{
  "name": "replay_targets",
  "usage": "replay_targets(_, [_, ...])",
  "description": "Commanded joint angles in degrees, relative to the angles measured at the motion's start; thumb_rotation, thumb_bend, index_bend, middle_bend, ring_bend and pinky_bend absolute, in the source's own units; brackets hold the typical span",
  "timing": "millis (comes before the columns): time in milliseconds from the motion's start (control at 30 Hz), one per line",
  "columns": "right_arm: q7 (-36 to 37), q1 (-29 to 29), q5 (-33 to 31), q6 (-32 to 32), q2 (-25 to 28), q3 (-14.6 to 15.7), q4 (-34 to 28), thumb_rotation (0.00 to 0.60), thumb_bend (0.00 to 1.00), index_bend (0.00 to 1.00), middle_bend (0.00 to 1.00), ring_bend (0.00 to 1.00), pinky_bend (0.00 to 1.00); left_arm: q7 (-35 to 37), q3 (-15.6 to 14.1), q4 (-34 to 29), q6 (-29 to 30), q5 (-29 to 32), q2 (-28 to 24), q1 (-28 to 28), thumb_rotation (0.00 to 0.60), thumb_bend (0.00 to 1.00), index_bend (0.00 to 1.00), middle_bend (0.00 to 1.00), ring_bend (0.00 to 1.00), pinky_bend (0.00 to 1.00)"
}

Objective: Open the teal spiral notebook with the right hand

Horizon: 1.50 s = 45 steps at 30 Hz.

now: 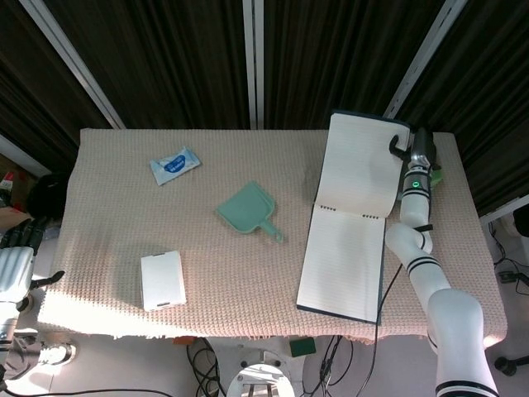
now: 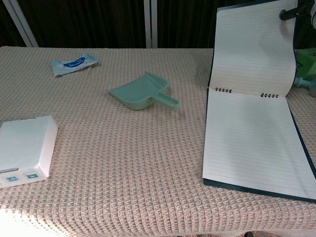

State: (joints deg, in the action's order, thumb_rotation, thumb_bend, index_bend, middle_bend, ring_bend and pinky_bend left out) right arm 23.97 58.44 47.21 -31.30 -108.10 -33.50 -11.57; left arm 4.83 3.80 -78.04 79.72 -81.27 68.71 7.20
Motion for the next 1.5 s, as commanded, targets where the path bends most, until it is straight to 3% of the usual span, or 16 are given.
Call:
replay_targets(33, [0.51,-0.09,0.70,-0.76,-0.23,0.04,0.50,0.600,0.60,1.00,0.32,0.01,0.00,-0.17,0.00,-0.15,-0.17,-0.02,0.01,0.15,0.600,0.06,0.10,0.08,0.07,0.13])
replay_targets(233, [-0.45,-0.30,1.60,-1.66,-0.34,0.00,1.84,0.600,0.58,1.00,0.32,0.01,0.00,-0.21,-0.01,-0.11,-0.20,0.19,0.05,0.07,0.600,0.06,0.10,0.09,0.07,0.13])
replay_targets(300, [-0.09,-0.93,2.87,0.14,0.44,0.94,0.95,0.600,0.53,0.95,0.25,0.00,0.00,-0.14,-0.03,-0.01,-0.16,0.26,0.08,-0.01,0.600,0.06,0.10,0.08,0.07,0.13])
replay_targets(333, [0.51,-1.34,3.72,1.27,1.00,1.60,0.26,0.600,0.48,0.86,0.20,0.00,0.00,-0.14,-0.04,0.01,-0.16,0.28,0.08,-0.02,0.600,0.06,0.10,0.08,0.07,0.13])
replay_targets(400, [2.71,-2.21,5.81,3.10,2.28,3.02,-1.53,0.600,0.35,0.46,0.07,0.00,0.00,-0.09,-0.07,0.07,-0.16,0.25,0.12,-0.04,0.600,0.06,0.10,0.08,0.07,0.13])
replay_targets(467, [4.98,-2.93,8.20,3.59,3.30,4.55,-3.02,0.600,0.24,0.11,0.01,0.00,0.00,-0.14,-0.10,0.04,-0.10,0.15,0.12,-0.02,0.600,0.06,0.10,0.08,0.07,0.13])
replay_targets(533, [6.91,-3.48,10.49,2.86,3.91,5.96,-4.09,0.600,0.16,0.00,0.00,0.00,0.00,-0.18,-0.10,-0.02,-0.01,0.04,0.11,-0.01,0.600,0.06,0.10,0.08,0.07,0.13])
replay_targets(700, [14.28,-5.40,17.69,-5.44,4.73,10.08,-6.56,0.600,0.10,0.00,0.00,0.00,0.00,-0.40,-0.11,-0.28,0.10,-0.03,0.06,0.01,0.600,0.06,0.10,0.09,0.07,0.13])
replay_targets(867, [21.39,-8.43,23.31,-13.34,7.12,13.52,-10.98,0.600,0.11,0.00,0.00,0.00,0.00,-0.62,-0.15,-0.63,0.38,-0.25,-0.04,-0.03,0.600,0.06,0.10,0.08,0.07,0.13])
replay_targets(1067, [24.13,-17.64,32.65,-34.42,14.13,19.75,-24.04,0.600,0.14,0.00,0.00,0.00,0.00,-1.24,-0.22,-1.12,0.76,-0.38,-0.23,-0.18,0.600,0.06,0.10,0.09,0.07,0.13])
replay_targets(1233, [11.03,-28.22,40.71,-50.56,21.76,27.72,-36.50,0.600,0.15,0.00,0.00,0.00,0.00,-1.67,-0.36,-1.68,1.18,-0.94,-0.14,-0.18,0.600,0.06,0.10,0.08,0.07,0.13])
replay_targets(1300, [0.89,-32.75,43.39,-55.78,24.36,31.07,-40.06,0.600,0.15,0.00,0.00,0.00,0.00,-2.19,-0.53,-1.94,1.30,-1.38,-0.13,-0.09,0.600,0.06,0.10,0.08,0.07,0.13])
replay_targets(1400, [-13.26,-39.04,43.90,-60.93,26.06,33.73,-44.36,0.600,0.15,0.00,0.00,0.00,0.00,-2.97,-0.74,-2.54,1.88,-2.12,-0.08,-0.10,0.600,0.06,0.10,0.08,0.07,0.13])
replay_targets(1500, [-19.22,-44.39,41.67,-62.68,27.54,35.06,-49.65,0.600,0.15,0.00,0.00,0.00,0.00,-3.88,-1.02,-3.05,3.09,-3.24,0.11,-0.32,0.600,0.06,0.10,0.08,0.07,0.13])
